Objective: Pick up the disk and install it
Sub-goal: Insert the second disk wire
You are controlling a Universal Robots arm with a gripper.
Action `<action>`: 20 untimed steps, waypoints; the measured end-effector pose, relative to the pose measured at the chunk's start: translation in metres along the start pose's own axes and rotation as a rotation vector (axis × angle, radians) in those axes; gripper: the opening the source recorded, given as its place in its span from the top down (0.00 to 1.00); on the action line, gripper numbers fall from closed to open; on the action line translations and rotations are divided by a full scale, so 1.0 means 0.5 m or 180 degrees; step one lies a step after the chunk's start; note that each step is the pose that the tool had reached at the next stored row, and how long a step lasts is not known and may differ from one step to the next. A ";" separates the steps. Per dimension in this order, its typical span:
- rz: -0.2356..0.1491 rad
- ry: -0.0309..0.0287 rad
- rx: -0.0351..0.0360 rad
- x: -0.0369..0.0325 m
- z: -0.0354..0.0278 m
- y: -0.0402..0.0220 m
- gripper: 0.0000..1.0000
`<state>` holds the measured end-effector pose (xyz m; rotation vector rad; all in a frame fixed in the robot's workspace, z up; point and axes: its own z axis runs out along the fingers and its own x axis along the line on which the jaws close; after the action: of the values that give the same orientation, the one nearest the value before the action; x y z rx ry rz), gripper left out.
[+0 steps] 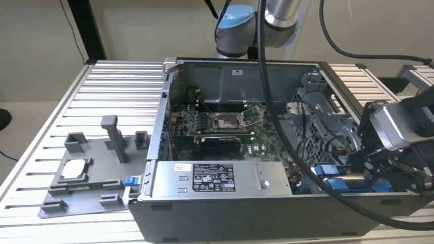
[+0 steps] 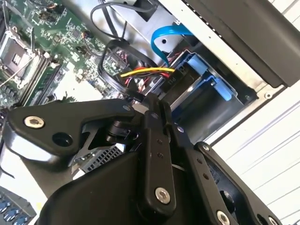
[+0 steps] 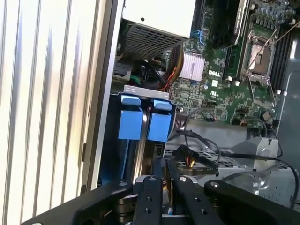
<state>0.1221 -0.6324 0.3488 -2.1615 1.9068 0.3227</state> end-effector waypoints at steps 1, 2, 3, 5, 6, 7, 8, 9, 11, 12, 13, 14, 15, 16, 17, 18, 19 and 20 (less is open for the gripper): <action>0.0004 0.0010 0.0000 -0.001 -0.002 0.000 1.00; 0.0007 0.0034 -0.0002 -0.001 -0.002 0.000 1.00; 0.0008 0.0093 -0.0007 -0.001 -0.002 0.000 1.00; 0.0010 0.0209 -0.0007 -0.001 -0.002 0.001 1.00; 0.0009 0.0262 -0.0007 -0.001 -0.002 0.002 1.00; 0.0007 0.0318 -0.0006 -0.001 -0.002 0.003 1.00; 0.0005 0.0357 0.0000 -0.001 -0.002 0.003 1.00; 0.0002 0.0391 0.0008 -0.002 -0.002 0.004 1.00; -0.0004 0.0453 0.0025 -0.002 -0.002 0.005 1.00; -0.0007 0.0485 0.0032 -0.004 -0.002 0.007 1.00; -0.0010 0.0504 0.0039 -0.007 0.000 0.008 1.00; -0.0012 0.0511 0.0047 -0.011 0.001 0.009 1.00; -0.0015 0.0515 0.0057 -0.016 0.001 0.009 1.00; -0.0017 0.0518 0.0068 -0.022 0.002 0.009 1.00; -0.0020 0.0521 0.0078 -0.027 0.003 0.009 1.00; -0.0024 0.0525 0.0093 -0.034 0.005 0.009 1.00; -0.0030 0.0527 0.0116 -0.040 0.007 0.009 1.00; -0.0036 0.0530 0.0139 -0.045 0.009 0.009 1.00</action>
<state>0.1148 -0.6102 0.3517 -2.2321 1.9667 0.1004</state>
